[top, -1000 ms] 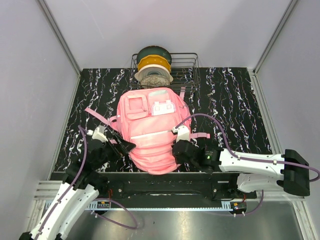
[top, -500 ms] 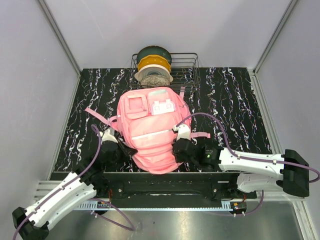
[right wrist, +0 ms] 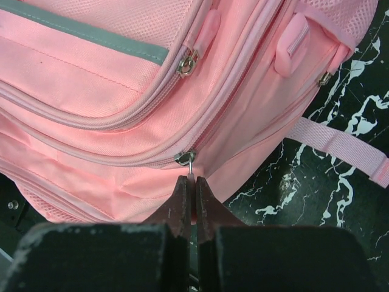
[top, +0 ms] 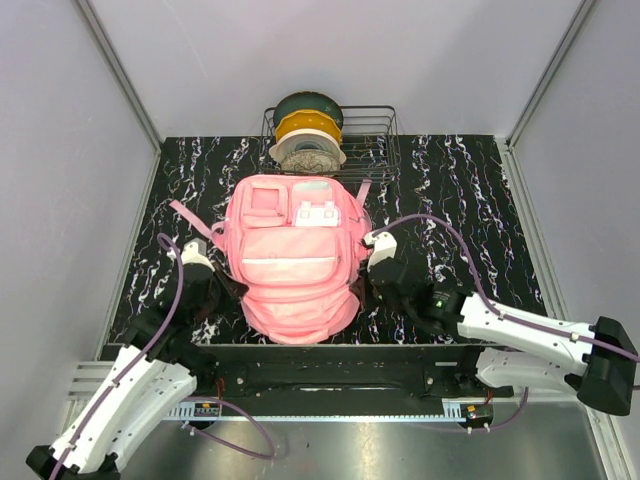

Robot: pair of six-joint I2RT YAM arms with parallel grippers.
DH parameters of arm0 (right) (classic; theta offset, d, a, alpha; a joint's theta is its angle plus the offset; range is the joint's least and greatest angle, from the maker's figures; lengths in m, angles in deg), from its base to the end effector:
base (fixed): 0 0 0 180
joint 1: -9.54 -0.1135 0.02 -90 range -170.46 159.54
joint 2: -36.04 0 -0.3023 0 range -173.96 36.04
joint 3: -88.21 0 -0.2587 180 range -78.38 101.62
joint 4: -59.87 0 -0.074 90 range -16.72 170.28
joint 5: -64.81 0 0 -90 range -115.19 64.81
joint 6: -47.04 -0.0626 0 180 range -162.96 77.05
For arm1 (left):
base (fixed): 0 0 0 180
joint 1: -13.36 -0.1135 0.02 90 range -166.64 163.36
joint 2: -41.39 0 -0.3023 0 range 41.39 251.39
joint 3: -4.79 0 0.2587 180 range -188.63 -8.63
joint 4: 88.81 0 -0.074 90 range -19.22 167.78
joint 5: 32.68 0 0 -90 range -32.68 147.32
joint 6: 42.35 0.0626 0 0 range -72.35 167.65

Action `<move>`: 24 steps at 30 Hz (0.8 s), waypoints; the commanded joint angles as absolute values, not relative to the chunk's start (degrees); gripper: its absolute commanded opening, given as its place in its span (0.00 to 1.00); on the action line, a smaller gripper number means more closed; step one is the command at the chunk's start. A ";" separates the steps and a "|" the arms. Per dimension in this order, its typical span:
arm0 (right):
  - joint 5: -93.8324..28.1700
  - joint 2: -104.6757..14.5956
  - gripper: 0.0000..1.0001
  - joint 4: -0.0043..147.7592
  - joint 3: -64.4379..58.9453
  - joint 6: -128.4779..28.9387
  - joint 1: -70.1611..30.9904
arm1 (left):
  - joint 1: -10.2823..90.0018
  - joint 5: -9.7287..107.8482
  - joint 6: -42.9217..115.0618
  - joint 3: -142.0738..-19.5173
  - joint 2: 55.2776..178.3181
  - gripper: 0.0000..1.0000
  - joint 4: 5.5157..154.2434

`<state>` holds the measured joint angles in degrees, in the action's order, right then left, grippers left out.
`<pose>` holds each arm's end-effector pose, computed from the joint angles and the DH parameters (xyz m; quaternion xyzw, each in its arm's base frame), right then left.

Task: Pack the student bag
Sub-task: Zip the student bag at the center of the board.

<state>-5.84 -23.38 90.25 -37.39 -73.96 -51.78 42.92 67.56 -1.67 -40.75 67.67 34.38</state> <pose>0.1297 0.1939 0.2740 -0.1547 0.8657 0.2227 0.4209 0.0931 -0.0400 0.2500 -0.1922 0.8735 -0.2178 0.3908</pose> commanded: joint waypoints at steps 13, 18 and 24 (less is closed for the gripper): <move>-6.47 -32.59 0.00 80.33 -36.37 -64.84 -39.68 | 30.41 63.48 8.53 -48.70 68.29 0.00 32.60; -8.31 -38.04 0.00 74.34 -35.49 -61.94 -36.09 | 29.53 59.70 8.72 -47.48 68.02 0.00 33.83; -10.07 -43.50 0.00 69.16 -32.15 -56.50 -32.65 | 29.27 57.67 10.29 -47.21 69.25 0.00 34.71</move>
